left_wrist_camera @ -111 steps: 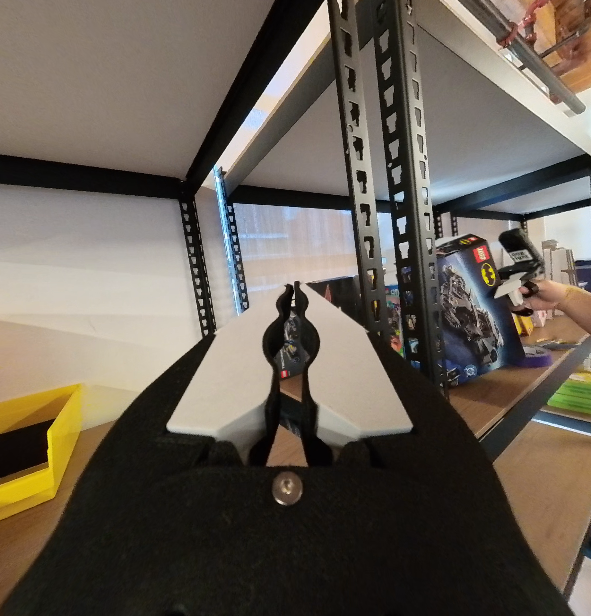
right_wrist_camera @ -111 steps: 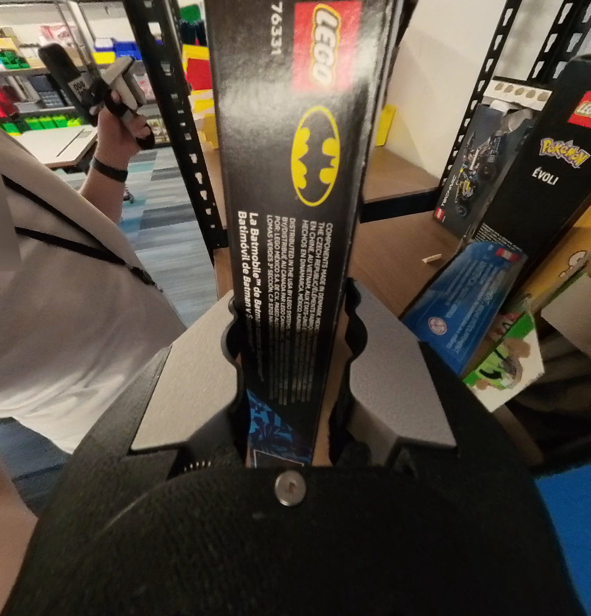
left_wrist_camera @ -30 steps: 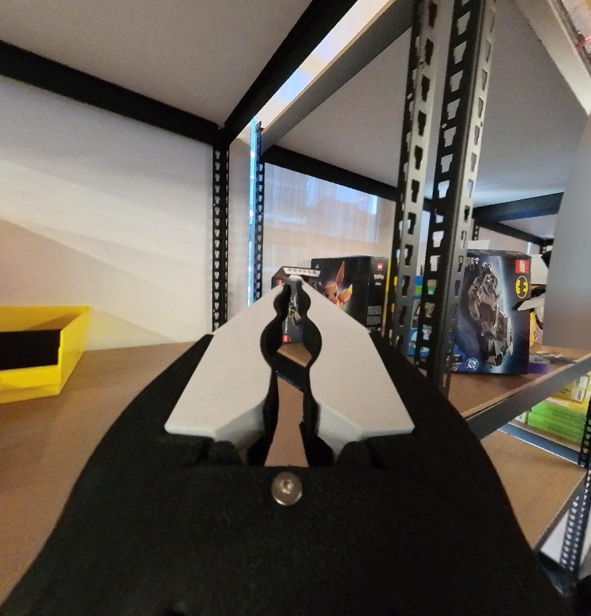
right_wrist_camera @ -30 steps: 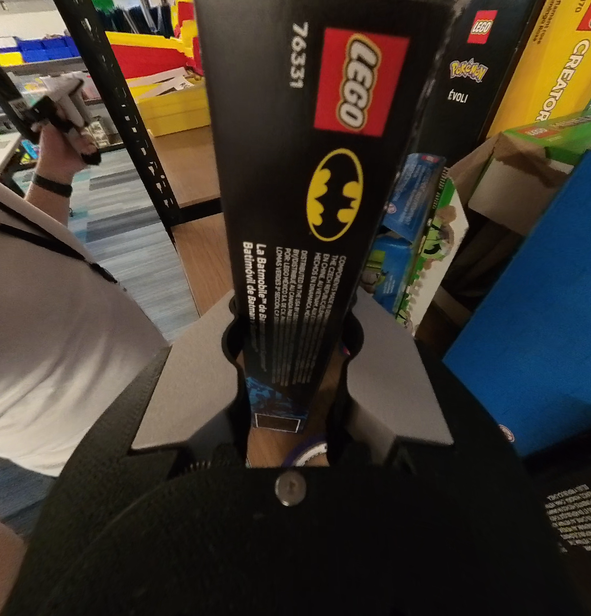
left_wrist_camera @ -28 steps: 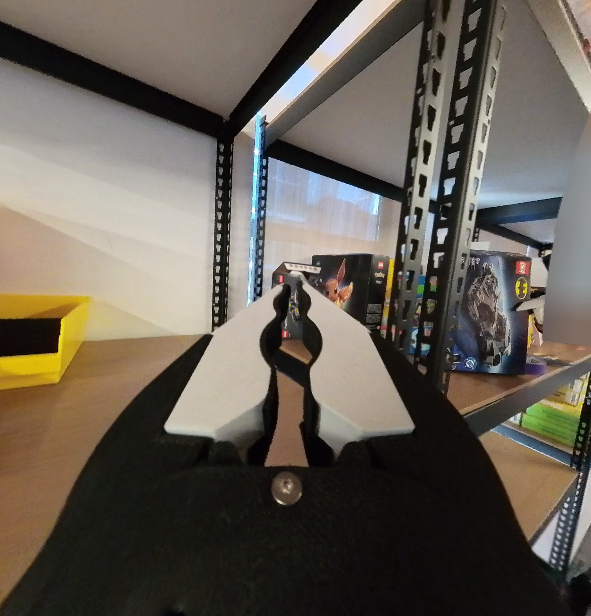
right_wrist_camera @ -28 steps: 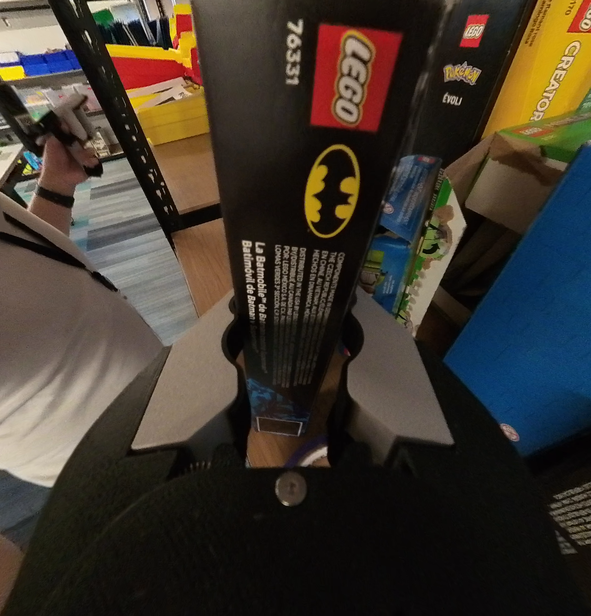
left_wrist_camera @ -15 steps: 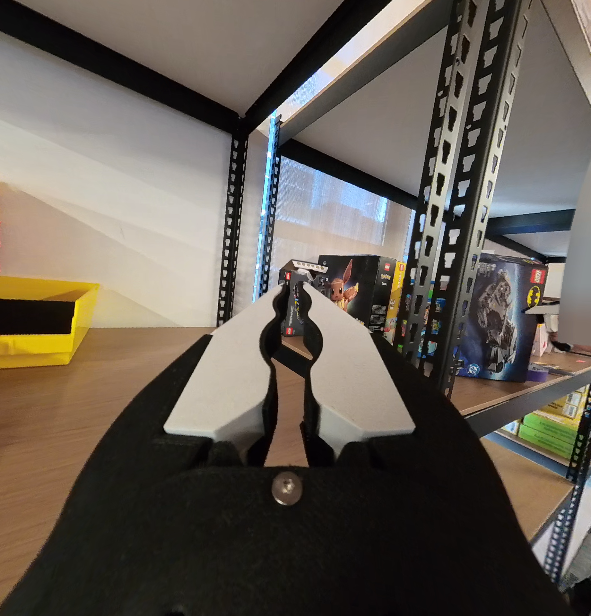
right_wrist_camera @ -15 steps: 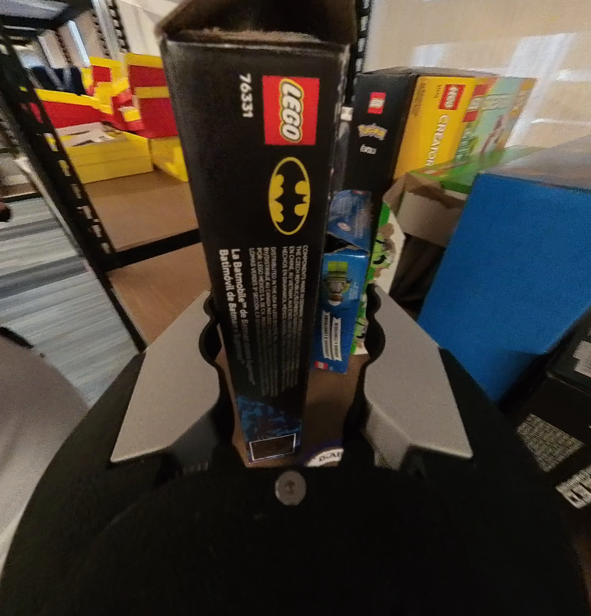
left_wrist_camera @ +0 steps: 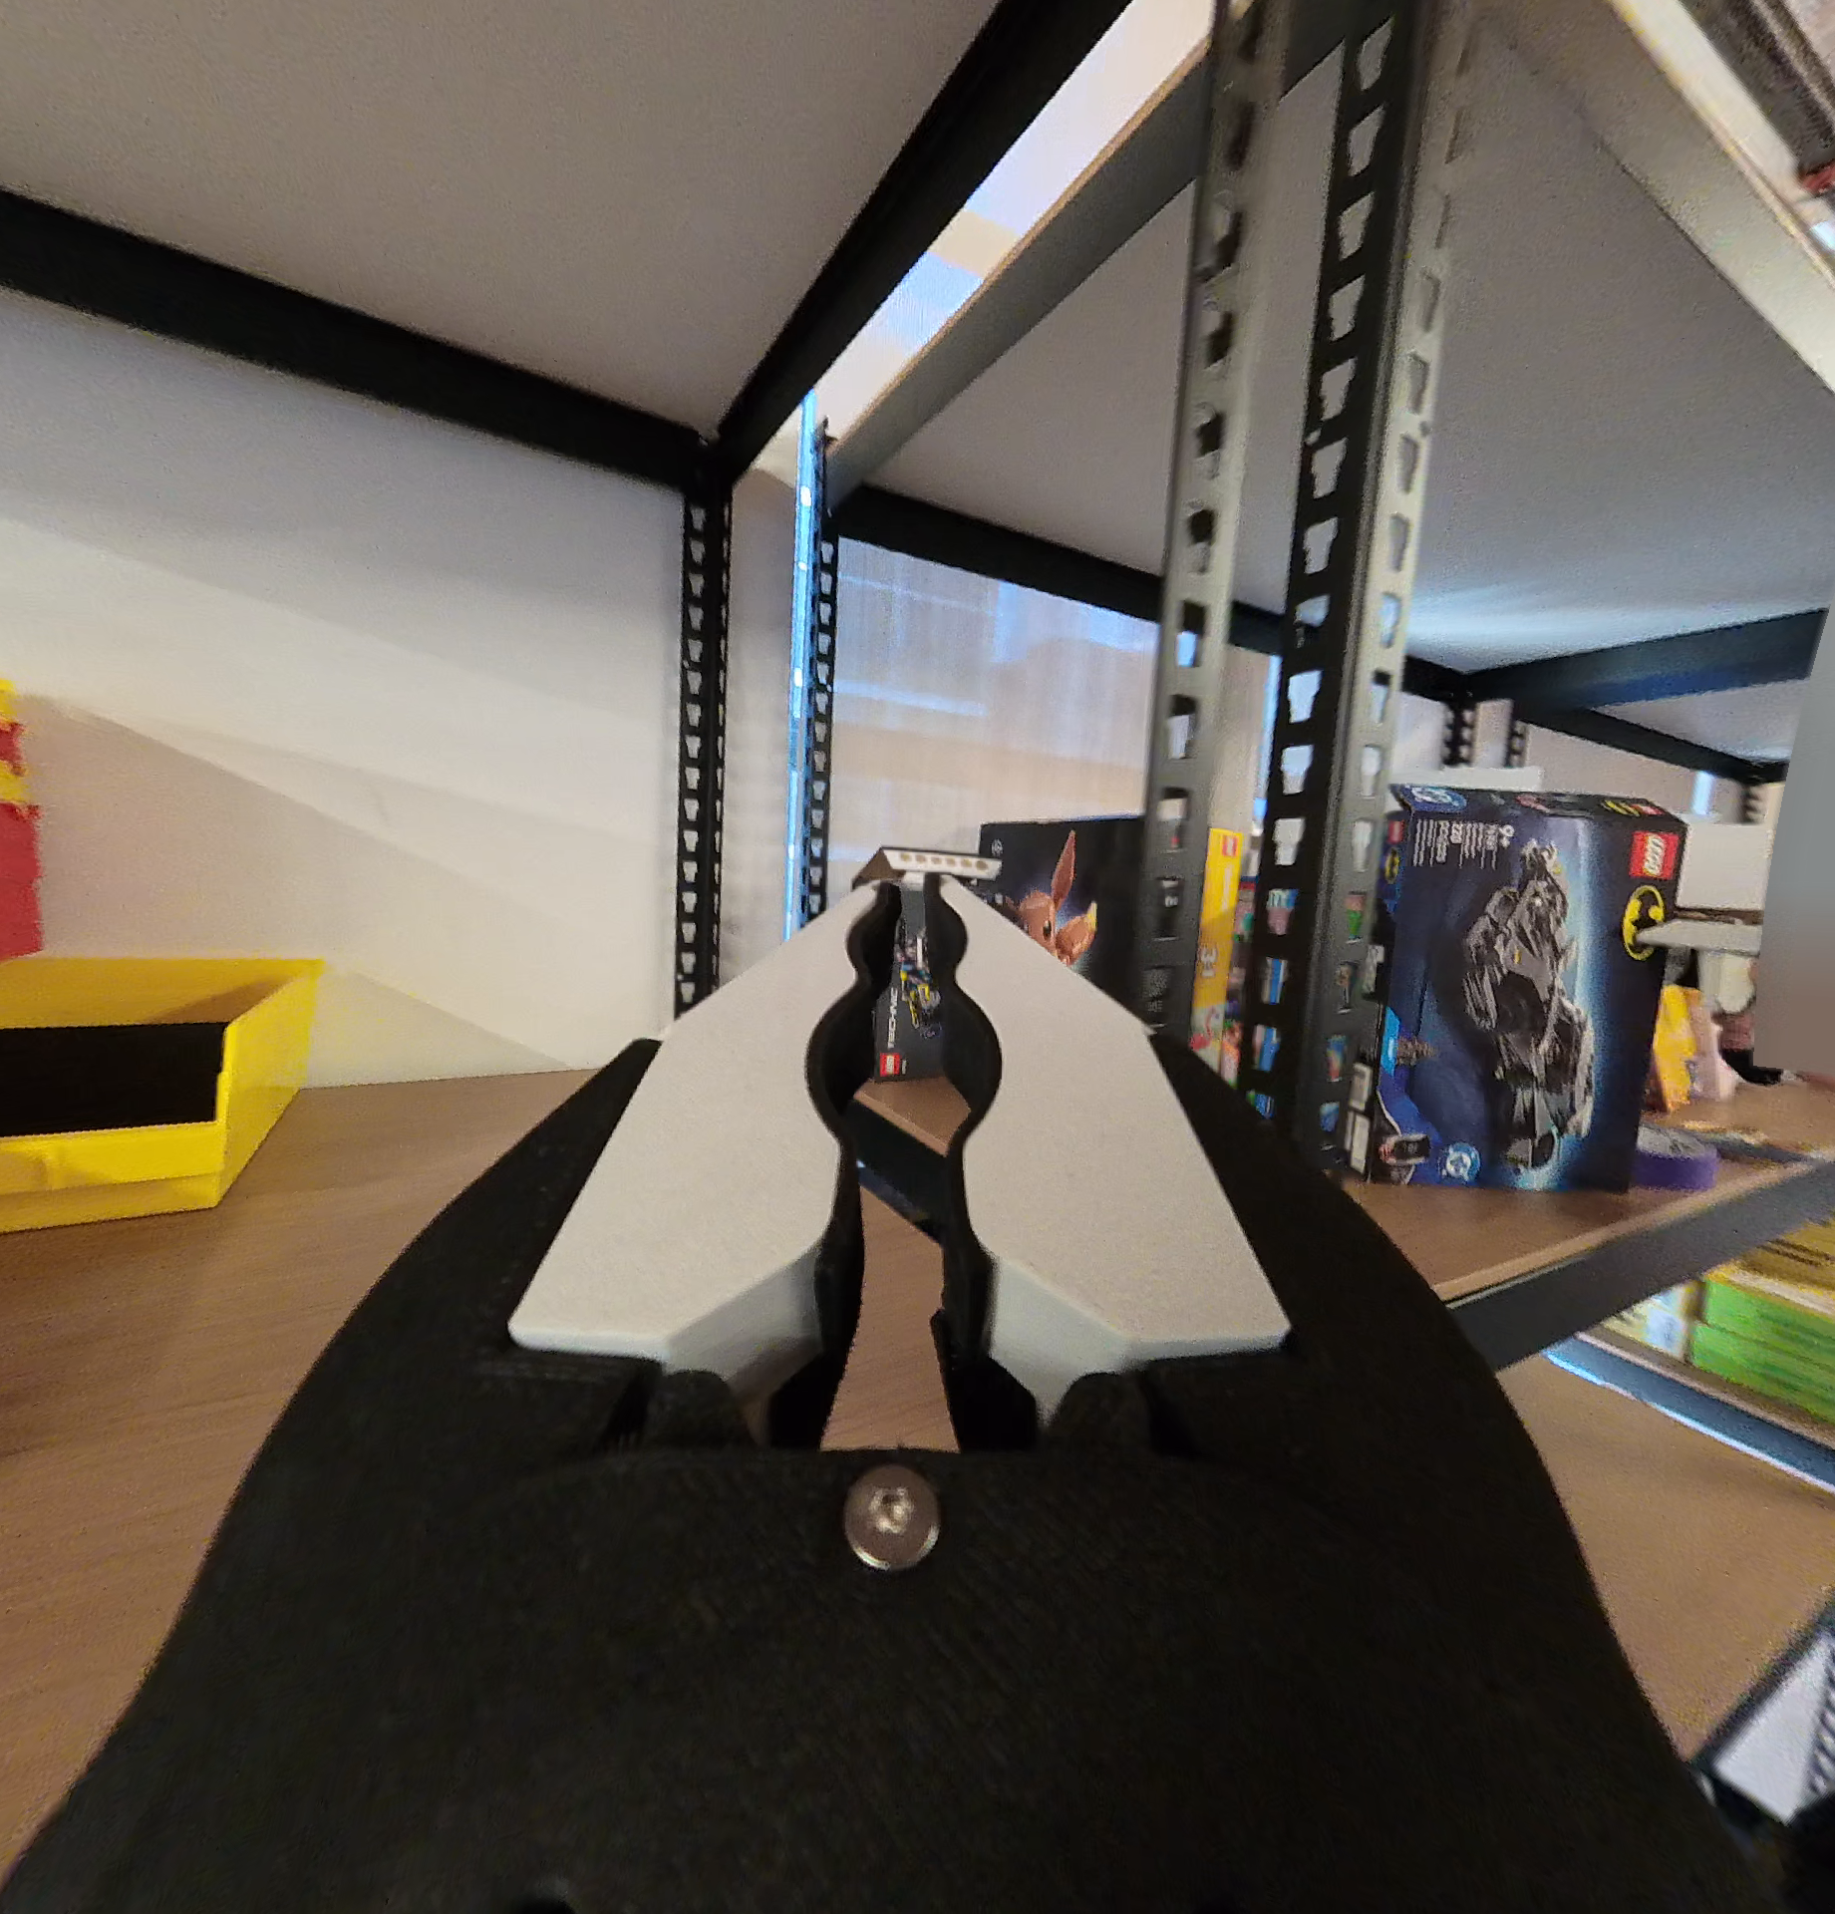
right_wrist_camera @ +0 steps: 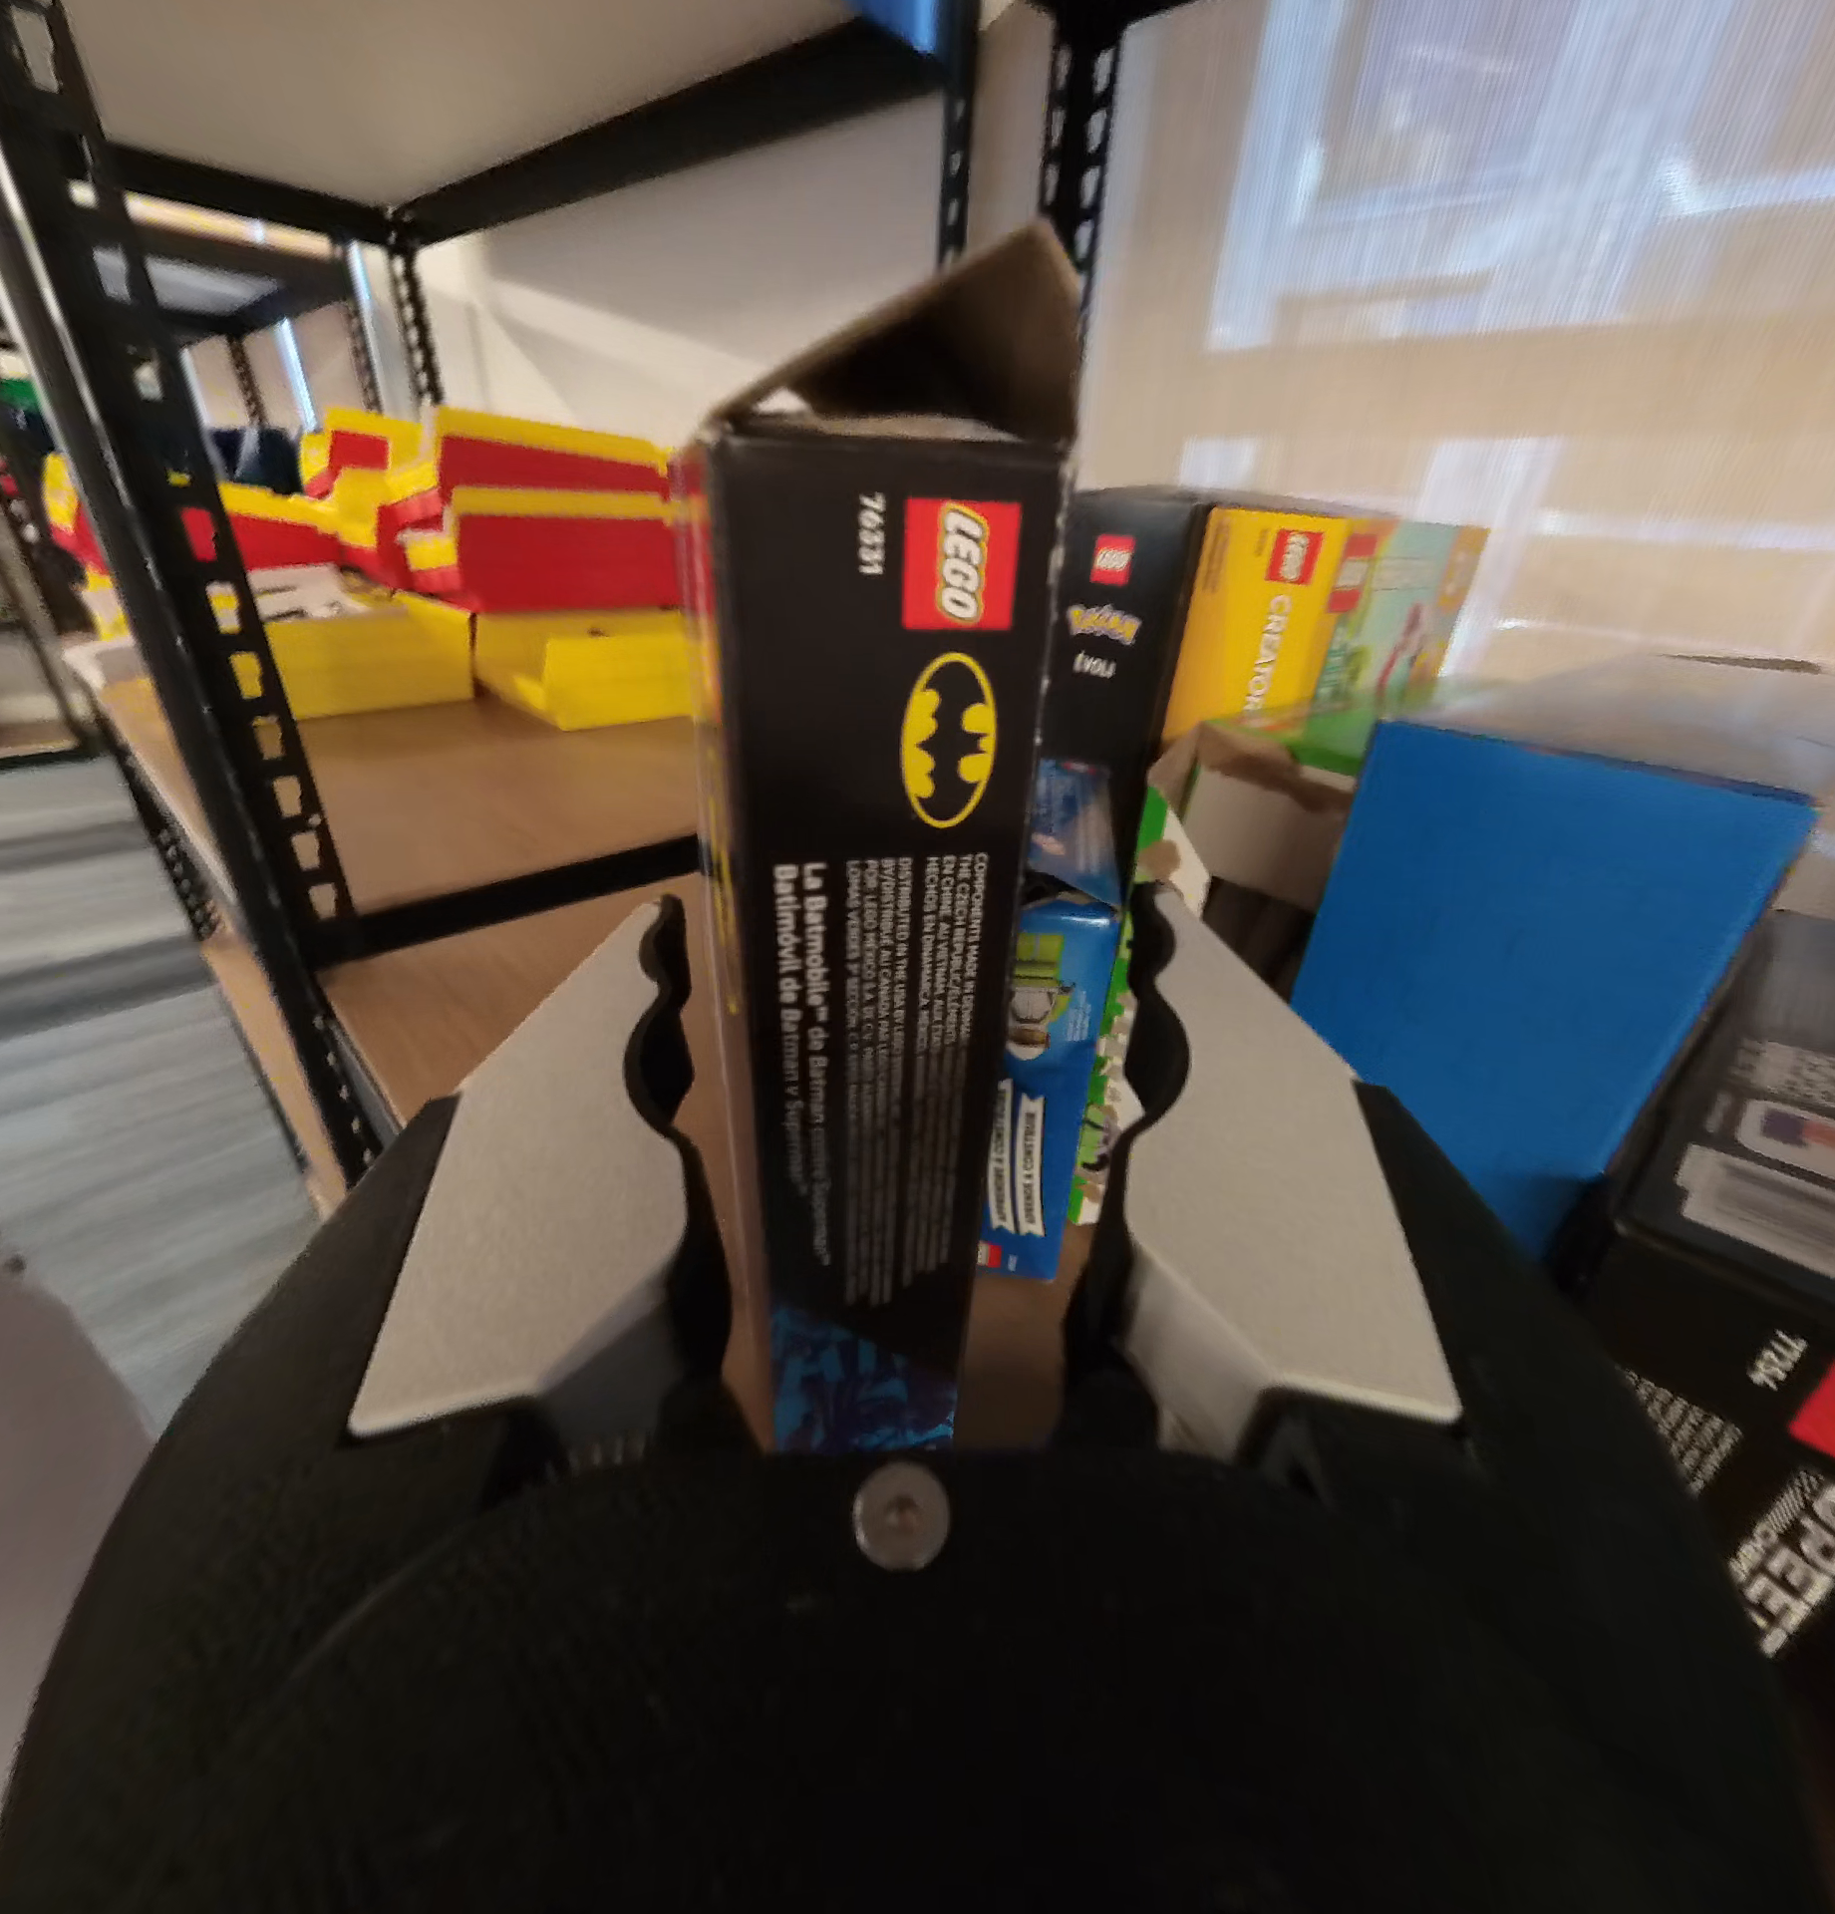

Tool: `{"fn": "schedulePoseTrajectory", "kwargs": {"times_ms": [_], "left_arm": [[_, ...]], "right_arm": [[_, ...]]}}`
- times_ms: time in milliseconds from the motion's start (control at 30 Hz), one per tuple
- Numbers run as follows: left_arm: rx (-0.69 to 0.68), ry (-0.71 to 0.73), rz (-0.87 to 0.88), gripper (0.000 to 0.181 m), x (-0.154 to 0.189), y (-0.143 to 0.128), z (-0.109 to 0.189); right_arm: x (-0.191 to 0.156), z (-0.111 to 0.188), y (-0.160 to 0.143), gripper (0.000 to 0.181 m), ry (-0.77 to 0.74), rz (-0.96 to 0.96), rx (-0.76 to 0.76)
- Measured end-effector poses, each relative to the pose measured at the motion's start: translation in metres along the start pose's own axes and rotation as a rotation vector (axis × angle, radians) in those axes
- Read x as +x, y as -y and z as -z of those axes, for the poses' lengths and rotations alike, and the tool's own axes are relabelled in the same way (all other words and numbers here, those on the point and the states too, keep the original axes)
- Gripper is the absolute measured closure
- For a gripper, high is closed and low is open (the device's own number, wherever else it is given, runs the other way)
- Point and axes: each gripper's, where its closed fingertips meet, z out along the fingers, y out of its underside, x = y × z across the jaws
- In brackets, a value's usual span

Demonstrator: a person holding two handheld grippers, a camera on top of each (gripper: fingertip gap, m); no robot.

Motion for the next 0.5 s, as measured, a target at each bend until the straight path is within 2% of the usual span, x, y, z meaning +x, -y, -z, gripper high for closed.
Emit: {"fn": "schedulePoseTrajectory", "kwargs": {"times_ms": [200, 300, 367, 400, 500], "left_arm": [[-0.01, 0.046, 0.001, 0.178, 0.033, -0.003, 0.005], [-0.014, 0.075, -0.013, 0.178, 0.055, -0.005, 0.006], [-0.009, 0.097, -0.008, 0.179, 0.067, -0.007, 0.009], [-0.013, 0.106, -0.002, 0.179, 0.071, -0.009, 0.009], [-0.036, 0.12, 0.013, 0.178, 0.087, -0.015, 0.009]], "right_arm": [[0.001, 0.006, 0.004, 0.091, -0.048, 0.05, 0.016], [-0.008, 0.016, 0.003, 0.09, -0.097, 0.161, 0.033], [-0.009, 0.016, -0.011, 0.091, -0.081, 0.198, 0.007], [-0.007, 0.012, -0.023, 0.09, -0.057, 0.157, -0.03], [-0.003, -0.004, -0.063, 0.081, 0.007, 0.068, -0.202]]}}
